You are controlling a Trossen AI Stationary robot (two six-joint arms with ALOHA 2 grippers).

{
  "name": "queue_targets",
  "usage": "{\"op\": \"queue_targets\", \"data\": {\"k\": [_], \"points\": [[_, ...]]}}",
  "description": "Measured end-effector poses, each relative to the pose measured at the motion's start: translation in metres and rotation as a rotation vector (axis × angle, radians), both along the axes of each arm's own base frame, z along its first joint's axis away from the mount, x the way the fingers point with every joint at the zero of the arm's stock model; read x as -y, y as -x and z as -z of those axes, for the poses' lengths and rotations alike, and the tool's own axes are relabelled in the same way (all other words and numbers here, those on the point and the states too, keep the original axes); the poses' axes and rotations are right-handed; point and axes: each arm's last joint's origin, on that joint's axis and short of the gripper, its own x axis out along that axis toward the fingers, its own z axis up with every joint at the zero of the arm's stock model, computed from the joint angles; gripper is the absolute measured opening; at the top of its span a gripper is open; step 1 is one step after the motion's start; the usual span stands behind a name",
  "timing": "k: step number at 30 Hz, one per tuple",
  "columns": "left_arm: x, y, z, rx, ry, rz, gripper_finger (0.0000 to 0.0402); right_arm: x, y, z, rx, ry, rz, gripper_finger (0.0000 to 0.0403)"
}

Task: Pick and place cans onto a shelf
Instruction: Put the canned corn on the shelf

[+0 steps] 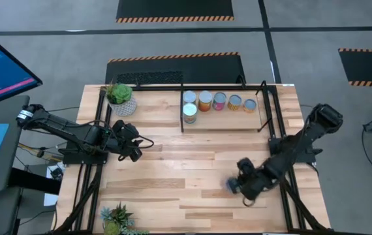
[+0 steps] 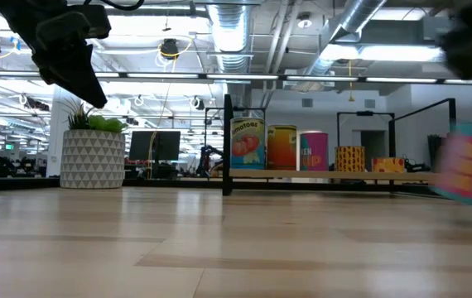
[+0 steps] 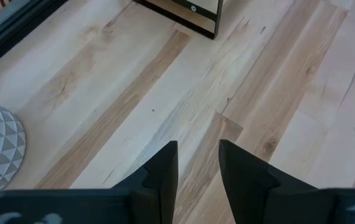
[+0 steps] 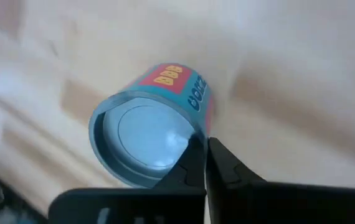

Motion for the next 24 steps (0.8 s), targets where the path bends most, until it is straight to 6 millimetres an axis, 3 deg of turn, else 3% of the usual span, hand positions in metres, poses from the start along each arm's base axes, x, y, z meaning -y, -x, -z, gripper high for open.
{"op": "queue_targets", "data": {"k": [11,19,24], "points": [[0.000,0.000,0.000,-0.001,-0.004,0.001,0.0105,0.074,-0.054,-0.061,-0.032,0.333,-0.089,0.0005],[0.000,0.000,0.000,-0.001,-0.004,0.001,0.0105,0.129,-0.061,-0.109,-0.171,0.517,-0.163,0.0004],[0.000,0.000,0.000,-0.001,-0.003,0.001,0.0105,0.161,-0.057,-0.117,-0.282,0.514,-0.212,0.0004]]}}
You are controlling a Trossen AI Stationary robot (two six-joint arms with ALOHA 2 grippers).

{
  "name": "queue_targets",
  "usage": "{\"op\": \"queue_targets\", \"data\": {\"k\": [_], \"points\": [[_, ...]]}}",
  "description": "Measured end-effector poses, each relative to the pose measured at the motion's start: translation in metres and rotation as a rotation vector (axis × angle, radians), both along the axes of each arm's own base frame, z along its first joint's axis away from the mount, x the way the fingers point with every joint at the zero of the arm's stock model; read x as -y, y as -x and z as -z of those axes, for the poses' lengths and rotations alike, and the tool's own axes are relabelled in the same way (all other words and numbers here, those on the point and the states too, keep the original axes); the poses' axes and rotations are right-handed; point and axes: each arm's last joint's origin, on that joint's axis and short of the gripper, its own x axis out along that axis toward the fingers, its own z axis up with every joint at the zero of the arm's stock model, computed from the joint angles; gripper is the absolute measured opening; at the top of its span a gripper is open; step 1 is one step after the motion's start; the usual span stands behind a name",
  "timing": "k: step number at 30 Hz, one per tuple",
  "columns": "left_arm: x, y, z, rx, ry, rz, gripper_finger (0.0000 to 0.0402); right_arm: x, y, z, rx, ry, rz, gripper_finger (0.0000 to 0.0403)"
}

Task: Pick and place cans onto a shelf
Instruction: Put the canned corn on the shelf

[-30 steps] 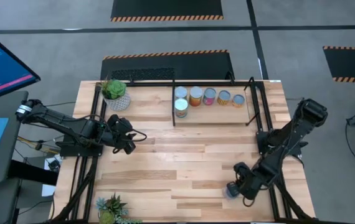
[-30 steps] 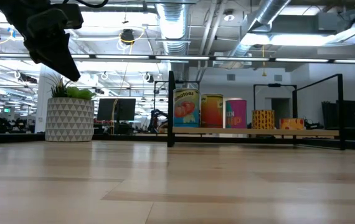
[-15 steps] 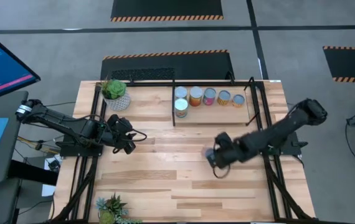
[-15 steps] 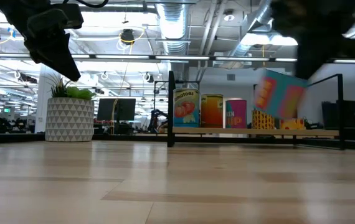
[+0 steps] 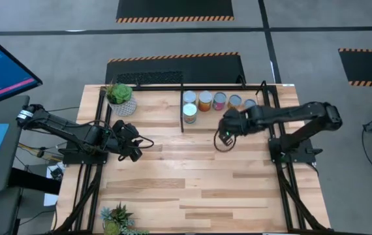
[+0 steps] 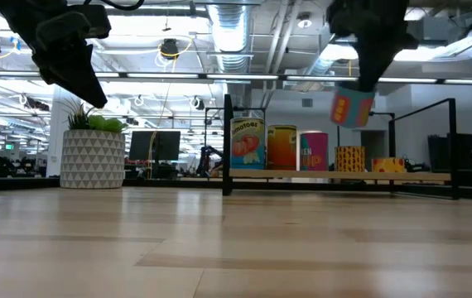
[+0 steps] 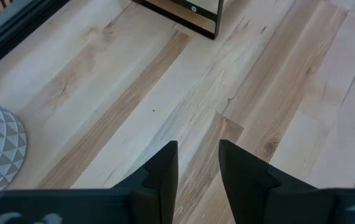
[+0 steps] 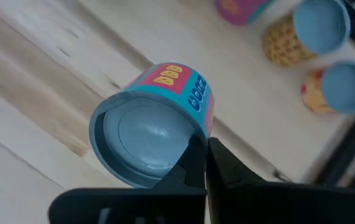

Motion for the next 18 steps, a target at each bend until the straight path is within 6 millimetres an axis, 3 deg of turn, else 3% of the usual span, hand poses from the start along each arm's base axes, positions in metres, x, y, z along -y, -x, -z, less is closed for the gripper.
{"op": "queue_targets", "data": {"k": [5,12,18], "points": [[0.000,0.000,0.000,0.000,0.000,0.000,0.0105,0.029,0.008,0.002,-0.103,-0.078,0.017,0.0003],[0.000,0.000,0.000,0.000,-0.004,-0.002,0.0105,0.060,0.023,-0.004,-0.109,-0.107,-0.017,0.0004],[-0.001,0.000,0.000,0.009,-0.033,-0.019,0.0105,0.090,0.044,0.013,-0.057,-0.187,-0.010,0.0004]]}}
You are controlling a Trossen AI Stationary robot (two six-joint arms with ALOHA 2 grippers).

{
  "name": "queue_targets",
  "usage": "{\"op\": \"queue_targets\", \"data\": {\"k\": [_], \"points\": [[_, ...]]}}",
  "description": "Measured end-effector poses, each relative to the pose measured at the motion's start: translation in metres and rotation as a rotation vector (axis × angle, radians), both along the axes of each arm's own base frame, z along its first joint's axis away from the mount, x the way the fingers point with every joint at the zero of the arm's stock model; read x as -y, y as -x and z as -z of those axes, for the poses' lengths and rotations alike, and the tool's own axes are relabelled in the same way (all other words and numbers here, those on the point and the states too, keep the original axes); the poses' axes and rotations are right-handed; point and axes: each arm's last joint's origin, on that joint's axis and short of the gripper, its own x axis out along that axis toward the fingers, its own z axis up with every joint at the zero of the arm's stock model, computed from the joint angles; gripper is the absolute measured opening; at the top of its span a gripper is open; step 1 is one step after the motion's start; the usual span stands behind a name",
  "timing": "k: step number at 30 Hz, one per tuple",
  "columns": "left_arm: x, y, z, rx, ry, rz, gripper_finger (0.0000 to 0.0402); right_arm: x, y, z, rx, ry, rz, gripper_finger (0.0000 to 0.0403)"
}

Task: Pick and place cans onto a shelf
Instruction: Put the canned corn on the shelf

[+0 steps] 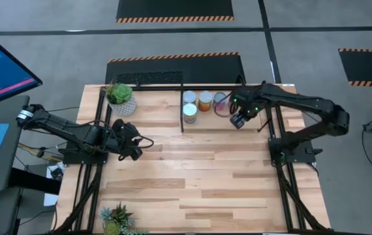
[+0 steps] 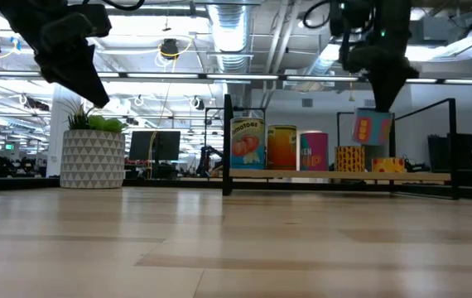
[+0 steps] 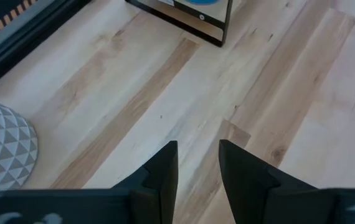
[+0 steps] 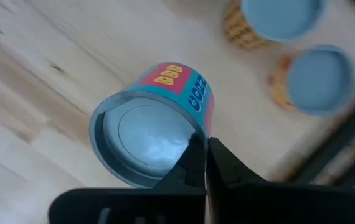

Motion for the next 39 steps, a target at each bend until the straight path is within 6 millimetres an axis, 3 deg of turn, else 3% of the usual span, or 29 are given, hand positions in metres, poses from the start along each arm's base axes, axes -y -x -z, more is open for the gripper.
{"op": "queue_targets", "data": {"k": [5,21,30,39], "points": [[0.000,0.000,0.000,0.002,-0.009,-0.005,0.0105,0.019,0.002,0.014,0.092,-0.066,-0.007,0.0004],[0.000,0.000,0.000,0.006,0.000,-0.010,0.0105,0.053,-0.007,0.050,-0.043,-0.147,-0.017,0.0008],[0.000,0.000,0.000,0.006,0.000,-0.010,0.0105,0.061,-0.005,0.053,-0.070,-0.110,0.015,0.0057],[0.000,0.000,0.000,0.000,-0.006,-0.002,0.0105,0.066,-0.004,0.053,-0.086,-0.051,0.036,0.0065]]}}
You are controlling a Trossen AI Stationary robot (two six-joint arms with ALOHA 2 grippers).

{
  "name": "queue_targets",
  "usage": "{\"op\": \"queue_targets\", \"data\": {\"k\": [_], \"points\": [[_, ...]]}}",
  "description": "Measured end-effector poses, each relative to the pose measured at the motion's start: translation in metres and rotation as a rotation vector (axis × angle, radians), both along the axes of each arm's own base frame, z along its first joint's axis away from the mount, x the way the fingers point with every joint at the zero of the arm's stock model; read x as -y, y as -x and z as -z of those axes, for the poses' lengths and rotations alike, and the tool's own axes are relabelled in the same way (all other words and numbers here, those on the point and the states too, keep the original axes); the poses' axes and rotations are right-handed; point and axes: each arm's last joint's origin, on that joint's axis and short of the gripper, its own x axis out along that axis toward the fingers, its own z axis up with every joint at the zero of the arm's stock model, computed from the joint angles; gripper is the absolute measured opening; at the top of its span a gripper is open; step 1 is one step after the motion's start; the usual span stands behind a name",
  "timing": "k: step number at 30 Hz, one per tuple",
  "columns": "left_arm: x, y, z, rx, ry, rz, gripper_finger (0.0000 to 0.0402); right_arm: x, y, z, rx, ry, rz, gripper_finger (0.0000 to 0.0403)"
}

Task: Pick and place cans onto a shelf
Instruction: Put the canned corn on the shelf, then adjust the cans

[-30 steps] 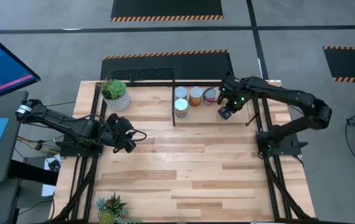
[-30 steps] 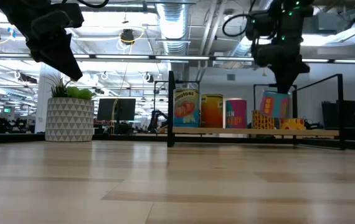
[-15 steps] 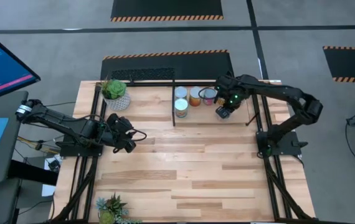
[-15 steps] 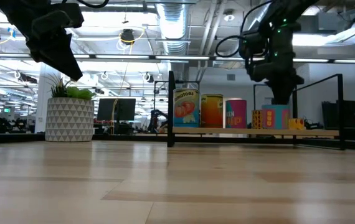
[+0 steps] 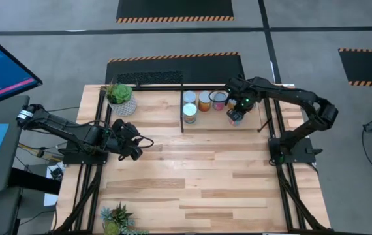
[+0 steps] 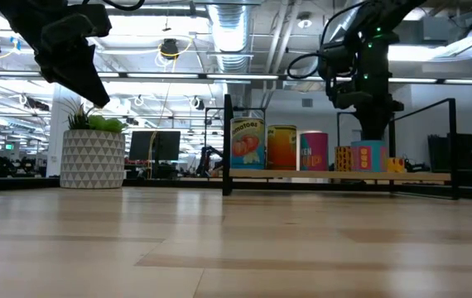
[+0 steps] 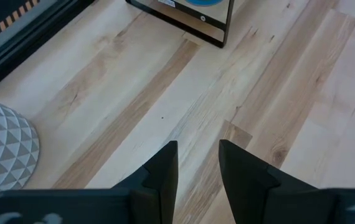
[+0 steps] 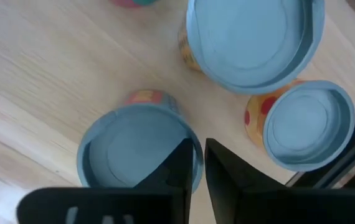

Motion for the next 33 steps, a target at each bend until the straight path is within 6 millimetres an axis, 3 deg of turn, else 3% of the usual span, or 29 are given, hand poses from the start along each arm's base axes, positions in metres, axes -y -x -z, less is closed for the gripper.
{"op": "queue_targets", "data": {"k": [12,21,27,33], "points": [[0.000,0.000,0.000,0.000,0.000,0.001,0.0105,-0.001,0.001,-0.005,0.031,0.016,-0.002,0.0066],[0.000,0.000,0.000,0.000,0.001,0.001,0.0105,-0.013,0.017,-0.034,0.142,0.084,0.035,0.0066],[0.000,0.000,0.000,0.006,0.009,-0.009,0.0105,-0.038,0.029,-0.061,0.299,0.100,0.138,0.0066],[0.000,0.000,0.000,0.009,0.011,-0.014,0.0105,-0.072,0.028,-0.088,0.522,0.160,0.017,0.0066]]}}
